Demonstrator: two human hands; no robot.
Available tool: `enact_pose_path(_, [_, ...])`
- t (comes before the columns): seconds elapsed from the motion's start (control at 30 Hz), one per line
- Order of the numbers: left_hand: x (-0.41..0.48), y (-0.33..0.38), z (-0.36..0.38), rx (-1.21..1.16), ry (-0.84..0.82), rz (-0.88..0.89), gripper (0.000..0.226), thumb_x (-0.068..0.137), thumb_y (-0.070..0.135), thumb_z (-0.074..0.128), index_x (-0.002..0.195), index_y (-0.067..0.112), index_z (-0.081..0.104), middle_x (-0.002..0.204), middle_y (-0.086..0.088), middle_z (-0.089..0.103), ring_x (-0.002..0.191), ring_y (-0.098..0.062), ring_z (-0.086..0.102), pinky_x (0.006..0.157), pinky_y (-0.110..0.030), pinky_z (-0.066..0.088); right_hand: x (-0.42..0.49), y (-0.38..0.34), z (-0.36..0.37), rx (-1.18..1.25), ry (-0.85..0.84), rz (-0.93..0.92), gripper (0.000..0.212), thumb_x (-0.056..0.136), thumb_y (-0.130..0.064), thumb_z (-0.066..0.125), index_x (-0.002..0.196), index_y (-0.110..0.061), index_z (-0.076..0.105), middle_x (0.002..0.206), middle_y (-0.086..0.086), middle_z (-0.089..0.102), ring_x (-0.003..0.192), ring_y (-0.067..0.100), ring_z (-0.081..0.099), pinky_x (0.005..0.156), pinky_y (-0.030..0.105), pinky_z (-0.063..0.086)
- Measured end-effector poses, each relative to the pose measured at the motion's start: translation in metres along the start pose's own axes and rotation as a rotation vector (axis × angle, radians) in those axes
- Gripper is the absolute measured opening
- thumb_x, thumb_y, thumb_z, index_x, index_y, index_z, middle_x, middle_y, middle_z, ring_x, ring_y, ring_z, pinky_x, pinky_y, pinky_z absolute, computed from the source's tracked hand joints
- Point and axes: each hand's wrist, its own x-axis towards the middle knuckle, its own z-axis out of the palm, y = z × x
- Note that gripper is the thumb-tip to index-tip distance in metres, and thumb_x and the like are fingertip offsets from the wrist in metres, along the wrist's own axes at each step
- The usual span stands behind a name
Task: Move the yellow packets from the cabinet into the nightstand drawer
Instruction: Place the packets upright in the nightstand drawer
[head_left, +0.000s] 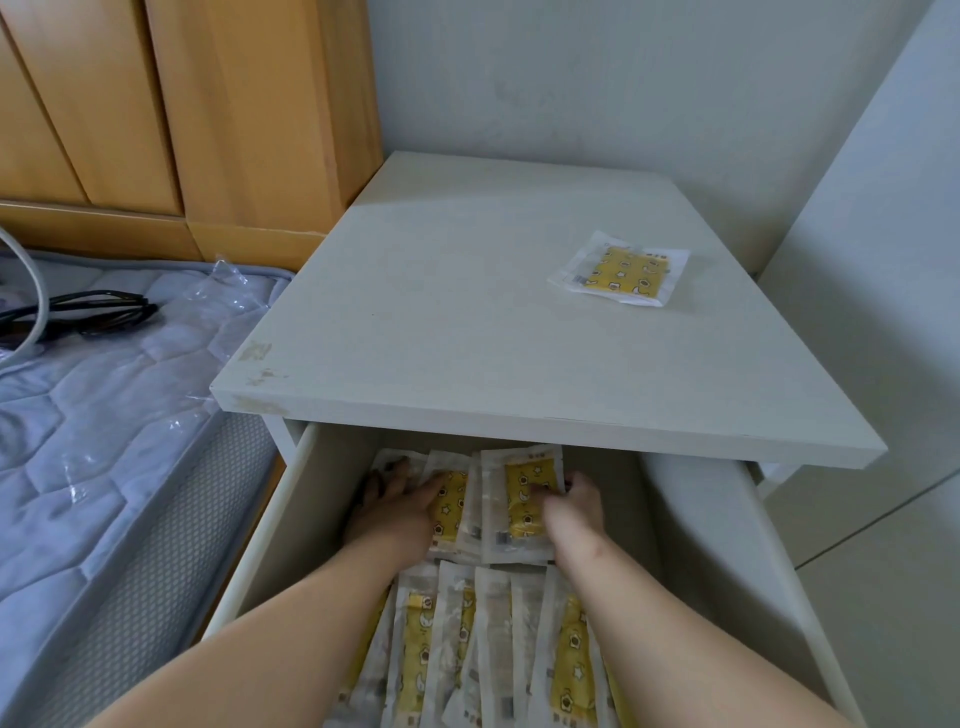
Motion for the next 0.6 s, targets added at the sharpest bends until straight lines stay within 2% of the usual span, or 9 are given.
enact_pose_path(0.1, [-0.001,0.0,0.002,0.051,-0.01,0.015,0.062,0.095,0.059,0.027,0.148,0.045,-0.002,0.157,0.005,-0.019,0.144,-0.032,-0.015,0.118,-0.044,0.002,-0.001,0.001,0.006,-0.012,-0.029,0.011,0.04,0.088,-0.015,0.065,0.124,-0.007,0.051,0.12,0.015,0.061,0.106,0.032,0.06,0.089,0.038,0.051])
enact_pose_path(0.2, [0.0,-0.001,0.001,0.057,0.012,0.008,0.062,0.096,0.054,0.032,0.148,0.045,-0.002,0.158,0.006,-0.016,0.145,-0.031,-0.012,0.119,-0.043,0.005,-0.003,0.0,0.01,-0.045,-0.012,-0.018,0.042,0.088,-0.018,0.064,0.127,-0.007,0.051,0.123,0.014,0.06,0.109,0.033,0.059,0.091,0.039,0.05])
enact_pose_path(0.3, [0.001,-0.002,-0.002,0.022,0.017,0.006,0.053,0.101,0.042,0.027,0.148,0.045,0.002,0.158,0.006,-0.015,0.145,-0.03,-0.011,0.119,-0.044,0.006,-0.005,-0.002,0.011,-0.166,0.002,-0.051,0.044,0.091,-0.022,0.061,0.131,-0.008,0.049,0.128,0.011,0.057,0.115,0.03,0.057,0.095,0.035,0.049])
enact_pose_path(0.37, [0.001,-0.001,-0.001,-0.002,0.019,0.008,0.05,0.103,0.036,0.022,0.148,0.045,0.003,0.158,0.006,-0.015,0.145,-0.029,-0.012,0.119,-0.045,0.006,-0.006,-0.003,0.011,-0.25,-0.001,-0.062,0.039,0.093,-0.022,0.057,0.129,-0.007,0.049,0.128,0.011,0.056,0.114,0.028,0.057,0.091,0.032,0.047])
enact_pose_path(0.5, [0.002,0.003,-0.002,-0.076,0.039,-0.011,0.048,0.102,0.043,0.02,0.149,0.039,0.013,0.159,0.004,-0.012,0.145,-0.029,-0.011,0.119,-0.045,0.008,-0.01,-0.003,0.012,-0.41,-0.023,-0.061,0.043,0.095,-0.033,0.053,0.128,-0.008,0.044,0.126,0.011,0.057,0.109,0.028,0.059,0.085,0.035,0.05])
enact_pose_path(0.6, [0.002,0.007,-0.005,-0.056,0.138,0.027,0.052,0.099,0.045,0.028,0.148,0.028,0.02,0.159,0.004,-0.006,0.146,-0.028,-0.007,0.118,-0.043,0.012,-0.01,-0.002,0.013,-0.591,-0.005,-0.103,0.052,0.094,-0.043,0.049,0.135,-0.013,0.037,0.132,0.01,0.051,0.115,0.029,0.055,0.086,0.037,0.049])
